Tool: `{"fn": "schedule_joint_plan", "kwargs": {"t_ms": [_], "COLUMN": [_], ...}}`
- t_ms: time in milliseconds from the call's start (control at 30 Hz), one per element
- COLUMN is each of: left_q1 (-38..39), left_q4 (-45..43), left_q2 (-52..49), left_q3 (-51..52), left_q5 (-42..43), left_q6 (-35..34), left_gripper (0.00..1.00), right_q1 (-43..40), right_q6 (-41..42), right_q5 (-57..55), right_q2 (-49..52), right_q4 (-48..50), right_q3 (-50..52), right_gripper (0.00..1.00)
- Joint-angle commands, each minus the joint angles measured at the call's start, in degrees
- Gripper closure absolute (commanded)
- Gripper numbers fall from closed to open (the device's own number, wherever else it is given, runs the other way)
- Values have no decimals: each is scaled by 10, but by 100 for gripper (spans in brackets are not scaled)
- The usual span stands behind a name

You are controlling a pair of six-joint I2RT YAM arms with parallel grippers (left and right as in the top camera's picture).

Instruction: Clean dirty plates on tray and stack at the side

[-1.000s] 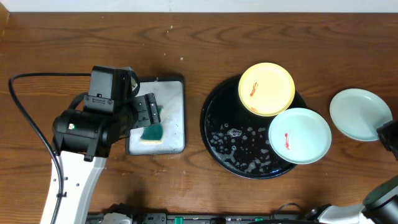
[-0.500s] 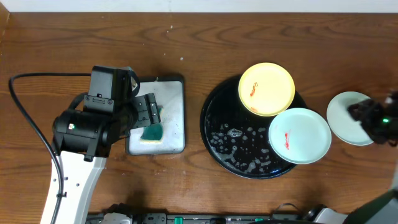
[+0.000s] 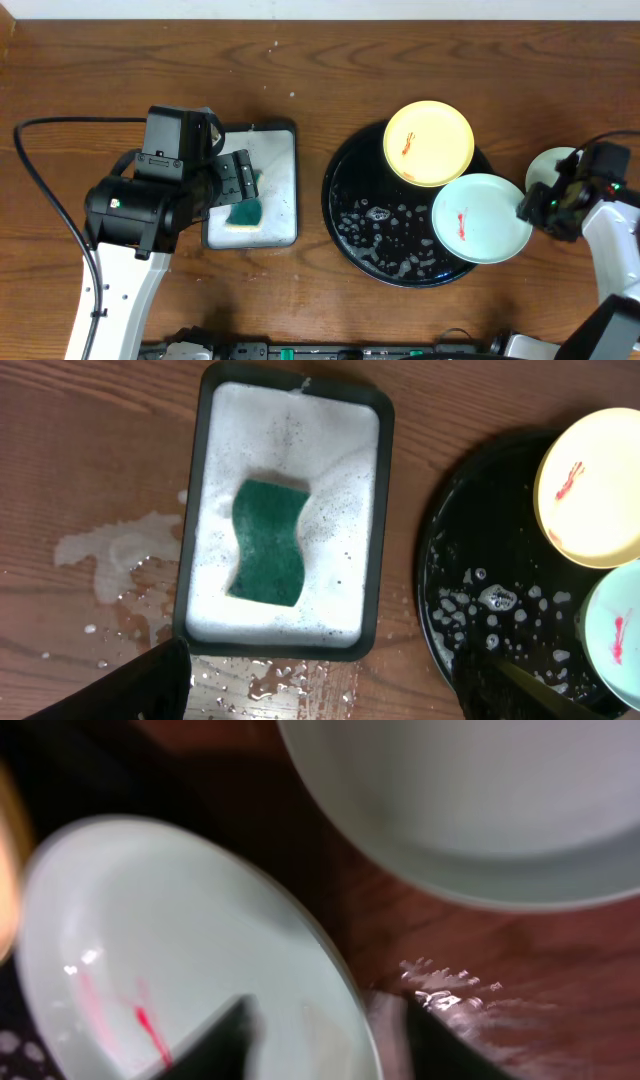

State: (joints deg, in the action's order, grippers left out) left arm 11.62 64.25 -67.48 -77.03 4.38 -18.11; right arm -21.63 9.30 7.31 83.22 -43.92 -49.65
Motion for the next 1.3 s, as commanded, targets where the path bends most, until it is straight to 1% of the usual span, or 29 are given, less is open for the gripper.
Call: {"fn": "schedule_joint_plan", "kwargs": {"t_ms": [0, 33, 100, 133, 167, 233, 467, 567, 600, 667, 767, 867, 1033, 1100, 1167, 1233, 1267], "left_q1": [-3, -3, -3, -3, -3, -3, -3, -3, -3, -3, -3, -3, -3, -3, -3, -3, -3], "left_q4": [2, 2, 2, 2, 2, 2, 2, 2, 2, 2, 2, 2, 2, 2, 2, 0, 0], "left_q2": [1, 1, 1, 1, 1, 1, 1, 1, 1, 1, 1, 1, 1, 1, 1, 1, 1], "left_q3": [-1, -1, -1, -1, -1, -1, -1, -1, -1, -1, -1, -1, -1, -1, -1, -1, -1], "left_q5": [2, 2, 2, 2, 2, 2, 2, 1, 2, 2, 2, 2, 2, 2, 2, 2, 2], "left_q6": [3, 3, 3, 3, 3, 3, 3, 3, 3, 3, 3, 3, 3, 3, 3, 3, 3], "left_gripper": [16, 16, 16, 16, 16, 16, 16, 16, 16, 16, 16, 16, 16, 16, 16, 16, 16], "right_q1": [3, 3, 3, 3, 3, 3, 3, 9, 16, 33, 78, 131, 220, 247, 263, 269, 269], "right_q6": [5, 5, 5, 5, 5, 5, -2, -35, -50, -53, -42, 26, 147, 193, 210, 197, 181], "right_q5": [-10, -19, -18, -8, 4, 15, 66, 121, 148, 179, 182, 160, 151, 113, 68, 51, 51], "right_q2": [8, 8, 8, 5, 2, -10, -97, -143, -158, -174, -176, -169, -144, -134, -126, -126, -129], "right_q4": [9, 9, 5, 1, -4, -20, -103, -124, -127, -131, -129, -99, 30, 73, 101, 116, 114], "right_q3": [23, 26, 26, 25, 25, 24, 9, 9, 9, 10, 21, 58, 162, 190, 199, 190, 179], "right_gripper": [74, 76, 92, 97, 99, 99, 99, 99, 99, 99, 99, 99, 99, 99, 99, 91, 81]}}
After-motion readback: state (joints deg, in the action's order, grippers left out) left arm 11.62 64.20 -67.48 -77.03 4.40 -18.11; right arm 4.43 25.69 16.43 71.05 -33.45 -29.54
